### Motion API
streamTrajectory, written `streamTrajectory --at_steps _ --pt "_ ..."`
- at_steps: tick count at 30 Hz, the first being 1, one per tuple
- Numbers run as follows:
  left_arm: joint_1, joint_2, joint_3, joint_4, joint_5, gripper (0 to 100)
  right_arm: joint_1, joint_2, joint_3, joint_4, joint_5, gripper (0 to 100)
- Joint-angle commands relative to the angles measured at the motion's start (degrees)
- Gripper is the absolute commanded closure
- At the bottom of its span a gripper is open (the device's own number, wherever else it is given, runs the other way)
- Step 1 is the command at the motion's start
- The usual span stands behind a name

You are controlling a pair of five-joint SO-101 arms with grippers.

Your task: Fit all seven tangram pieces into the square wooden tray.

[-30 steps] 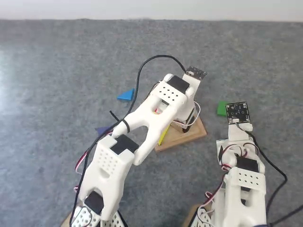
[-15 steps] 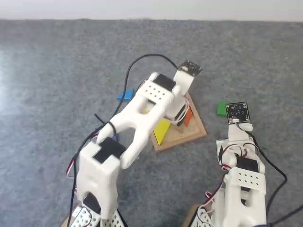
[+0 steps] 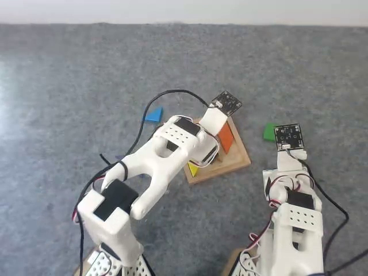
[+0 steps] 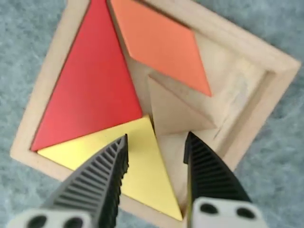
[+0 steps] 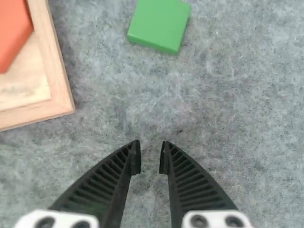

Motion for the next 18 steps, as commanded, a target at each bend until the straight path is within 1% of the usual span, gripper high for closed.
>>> streamTrajectory --at_steps 1,6,10,14,18 --pt "-0.62 3.25 -6.20 -0.53 -0.35 81 -0.13 -1.45 -0.53 -1.19 0.53 91.9" --pt "-0.70 7.56 -13.76 2.46 -0.35 81 -0.13 -1.45 -0.53 -1.19 0.53 91.9" --pt "-1.76 6.86 -16.84 5.71 -0.35 83 -0.13 -1.45 -0.53 -1.19 0.53 91.9" --pt "-4.92 1.32 -17.10 9.58 -0.53 84 -0.13 -1.45 -0.53 -1.19 0.53 91.9" --pt "-9.05 -7.82 -17.01 14.33 -0.44 81 -0.13 -1.45 -0.53 -1.19 0.53 91.9"
